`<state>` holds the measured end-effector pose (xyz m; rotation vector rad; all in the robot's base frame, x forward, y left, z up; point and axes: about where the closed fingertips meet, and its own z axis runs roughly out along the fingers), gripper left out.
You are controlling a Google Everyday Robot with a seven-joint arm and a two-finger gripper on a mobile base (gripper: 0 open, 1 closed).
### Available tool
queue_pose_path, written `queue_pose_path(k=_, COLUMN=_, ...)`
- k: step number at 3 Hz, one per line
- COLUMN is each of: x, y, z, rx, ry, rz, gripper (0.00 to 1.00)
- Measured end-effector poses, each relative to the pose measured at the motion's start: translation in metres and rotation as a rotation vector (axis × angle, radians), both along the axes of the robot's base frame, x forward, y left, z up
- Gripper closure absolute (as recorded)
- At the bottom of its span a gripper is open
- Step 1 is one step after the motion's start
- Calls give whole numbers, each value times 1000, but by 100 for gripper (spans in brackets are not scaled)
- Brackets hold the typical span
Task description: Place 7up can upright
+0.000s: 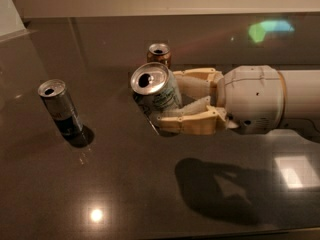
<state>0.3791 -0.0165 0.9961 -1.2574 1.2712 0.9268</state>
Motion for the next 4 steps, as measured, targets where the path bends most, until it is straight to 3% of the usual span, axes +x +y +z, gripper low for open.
queue_pose_path(k=2, x=-24, y=20, z=-23, rx=42, ry=150, rz=66, gripper=100)
queue_pose_path(k=3, x=-33, y=27, z=-35, rx=82, ry=204, rz=52, gripper=100)
queue_pose_path(k=4, x=-35, y=30, z=-49, rx=105, ry=235, rz=1, gripper=100)
